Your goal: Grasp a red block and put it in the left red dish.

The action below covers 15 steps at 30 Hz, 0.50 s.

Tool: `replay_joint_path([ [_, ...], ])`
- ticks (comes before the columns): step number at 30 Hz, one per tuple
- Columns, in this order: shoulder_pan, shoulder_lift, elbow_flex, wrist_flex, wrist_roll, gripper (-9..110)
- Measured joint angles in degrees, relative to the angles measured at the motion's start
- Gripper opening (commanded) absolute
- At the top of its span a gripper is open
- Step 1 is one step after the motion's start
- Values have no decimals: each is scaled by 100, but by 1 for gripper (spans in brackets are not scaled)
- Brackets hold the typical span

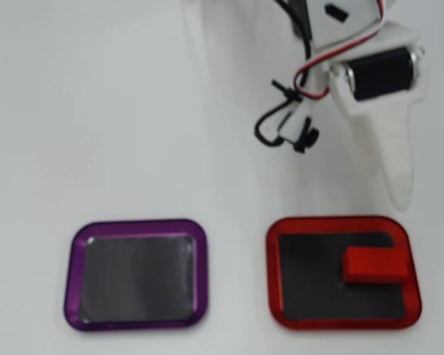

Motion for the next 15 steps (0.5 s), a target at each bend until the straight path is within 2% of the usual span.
replay_joint_path([
  [9, 62, 2355, 571, 2048, -9, 28],
  [15, 62, 3964, 1758, 2716, -18, 28],
])
